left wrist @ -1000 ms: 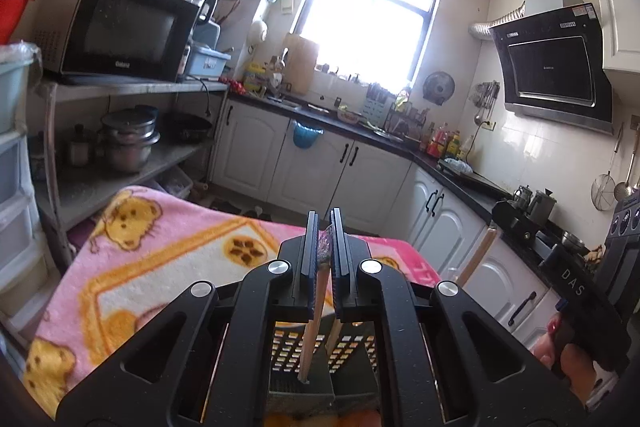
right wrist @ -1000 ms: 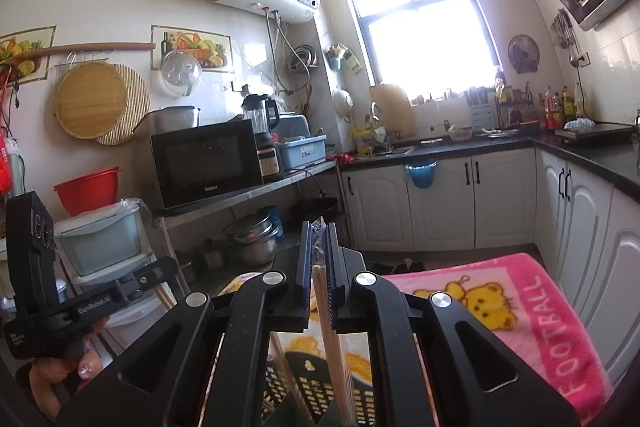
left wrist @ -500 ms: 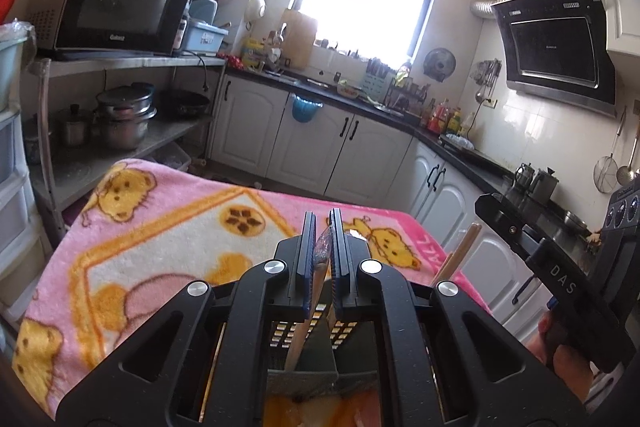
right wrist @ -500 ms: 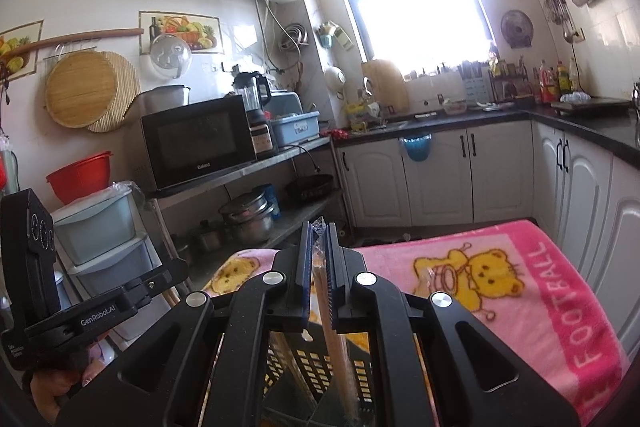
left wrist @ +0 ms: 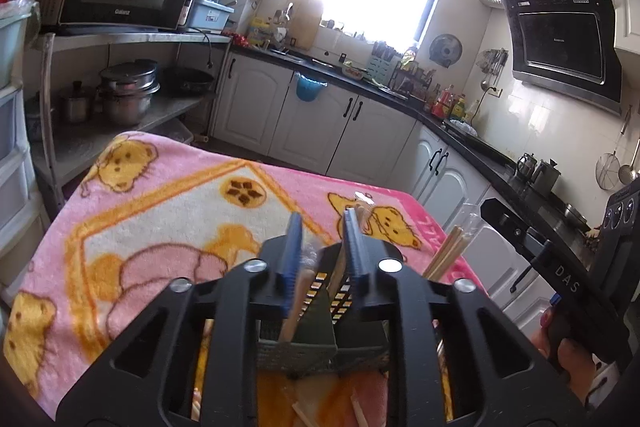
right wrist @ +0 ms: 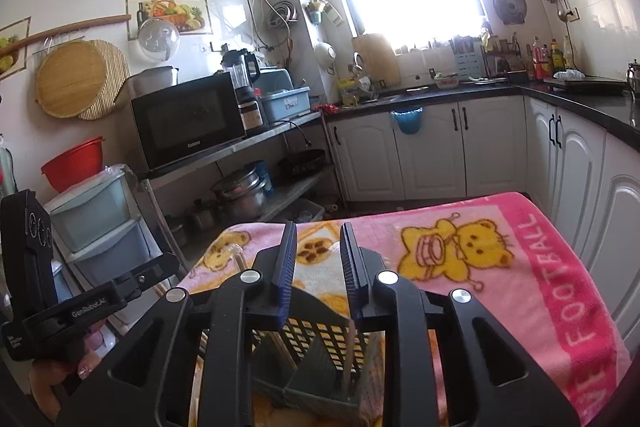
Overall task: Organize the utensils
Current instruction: 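Lower the chopstick into the caddy, open the right tool and withdraw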
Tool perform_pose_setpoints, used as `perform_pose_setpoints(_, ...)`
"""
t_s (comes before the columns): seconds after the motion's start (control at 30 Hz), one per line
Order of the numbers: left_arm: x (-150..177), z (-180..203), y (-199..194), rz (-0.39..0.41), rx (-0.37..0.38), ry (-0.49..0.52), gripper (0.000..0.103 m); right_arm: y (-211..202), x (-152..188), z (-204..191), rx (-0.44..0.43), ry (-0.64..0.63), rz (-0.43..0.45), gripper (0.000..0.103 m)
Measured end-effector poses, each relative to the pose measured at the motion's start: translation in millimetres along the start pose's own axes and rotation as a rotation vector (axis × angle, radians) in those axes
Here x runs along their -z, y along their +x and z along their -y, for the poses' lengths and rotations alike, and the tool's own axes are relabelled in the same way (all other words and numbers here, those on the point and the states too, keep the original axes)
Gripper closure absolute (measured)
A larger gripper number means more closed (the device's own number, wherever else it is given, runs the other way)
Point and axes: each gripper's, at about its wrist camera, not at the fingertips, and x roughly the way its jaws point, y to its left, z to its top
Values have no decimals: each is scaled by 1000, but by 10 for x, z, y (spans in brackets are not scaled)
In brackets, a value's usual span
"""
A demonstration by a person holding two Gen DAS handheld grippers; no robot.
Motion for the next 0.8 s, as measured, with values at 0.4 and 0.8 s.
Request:
perform_pose_setpoints(0.4, 118, -32, -186, -13, -25, -16, 50, -180, 99, 91, 9, -6, -77, 55)
perform_pose_setpoints(0.8, 177, -203, -505, -16, 8, -63, 11, -449, 246, 140, 56, 11, -117, 38)
